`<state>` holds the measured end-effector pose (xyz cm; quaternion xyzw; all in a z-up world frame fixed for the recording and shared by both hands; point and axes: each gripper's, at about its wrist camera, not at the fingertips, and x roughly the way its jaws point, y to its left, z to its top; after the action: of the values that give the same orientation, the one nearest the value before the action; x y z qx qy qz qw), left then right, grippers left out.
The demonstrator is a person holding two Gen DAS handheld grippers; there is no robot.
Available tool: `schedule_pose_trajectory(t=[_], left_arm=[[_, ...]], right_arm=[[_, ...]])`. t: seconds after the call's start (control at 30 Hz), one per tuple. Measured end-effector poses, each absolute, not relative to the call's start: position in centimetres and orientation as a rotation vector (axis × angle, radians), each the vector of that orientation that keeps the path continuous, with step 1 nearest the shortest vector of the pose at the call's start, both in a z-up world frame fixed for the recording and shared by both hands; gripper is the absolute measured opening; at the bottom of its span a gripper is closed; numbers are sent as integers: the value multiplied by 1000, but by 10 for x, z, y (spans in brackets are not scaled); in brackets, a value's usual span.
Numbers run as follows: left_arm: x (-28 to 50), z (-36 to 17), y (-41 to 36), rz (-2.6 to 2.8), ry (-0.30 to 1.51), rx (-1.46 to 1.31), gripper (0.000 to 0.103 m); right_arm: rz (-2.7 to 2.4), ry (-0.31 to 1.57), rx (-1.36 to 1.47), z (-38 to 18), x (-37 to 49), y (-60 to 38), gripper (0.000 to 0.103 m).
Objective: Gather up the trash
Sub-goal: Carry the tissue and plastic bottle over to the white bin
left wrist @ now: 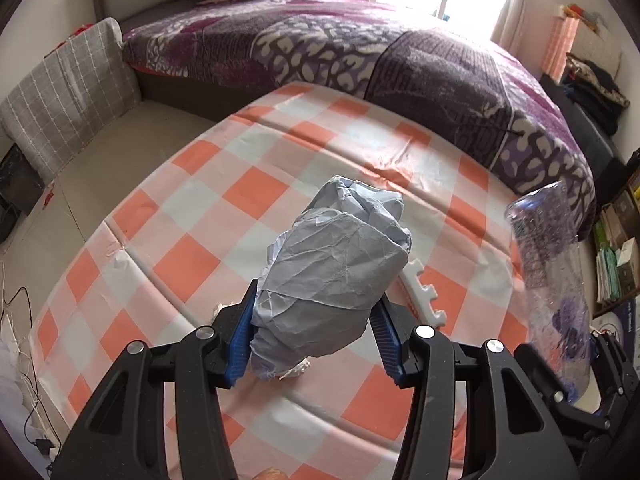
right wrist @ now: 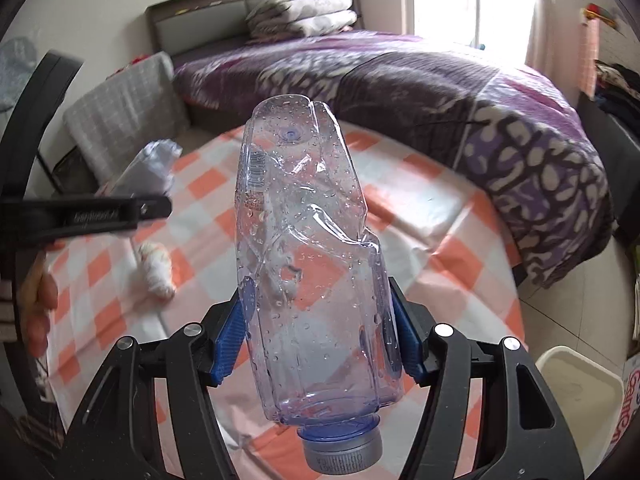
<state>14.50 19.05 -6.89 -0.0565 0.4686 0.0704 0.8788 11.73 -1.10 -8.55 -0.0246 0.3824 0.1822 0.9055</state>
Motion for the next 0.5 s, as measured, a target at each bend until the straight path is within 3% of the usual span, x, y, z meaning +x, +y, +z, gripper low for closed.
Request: schedule_pose_trajectory(t=[0.5], left_arm=[[118,-49,157,196,847,-189,52]], right_arm=[[223,715,39,-66,112,-52,61]])
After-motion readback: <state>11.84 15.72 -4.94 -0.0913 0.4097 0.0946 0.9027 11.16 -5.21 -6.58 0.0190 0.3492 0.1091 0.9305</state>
